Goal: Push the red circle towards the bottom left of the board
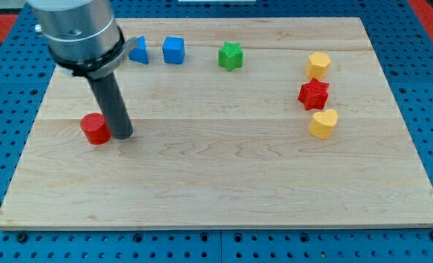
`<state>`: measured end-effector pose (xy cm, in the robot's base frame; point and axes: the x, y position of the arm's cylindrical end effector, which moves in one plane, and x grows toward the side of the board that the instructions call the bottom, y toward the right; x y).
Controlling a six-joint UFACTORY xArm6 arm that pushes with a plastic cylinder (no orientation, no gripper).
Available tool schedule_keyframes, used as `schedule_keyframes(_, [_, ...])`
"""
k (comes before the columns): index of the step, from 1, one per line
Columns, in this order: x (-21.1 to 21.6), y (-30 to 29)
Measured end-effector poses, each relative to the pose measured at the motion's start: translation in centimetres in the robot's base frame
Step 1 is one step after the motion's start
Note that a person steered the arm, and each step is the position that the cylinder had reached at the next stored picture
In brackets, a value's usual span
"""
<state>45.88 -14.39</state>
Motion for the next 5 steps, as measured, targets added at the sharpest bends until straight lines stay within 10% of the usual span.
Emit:
schedule_keyframes(3, [1.7,-8.2])
schedule_keyframes(5, [-6.0,13.6])
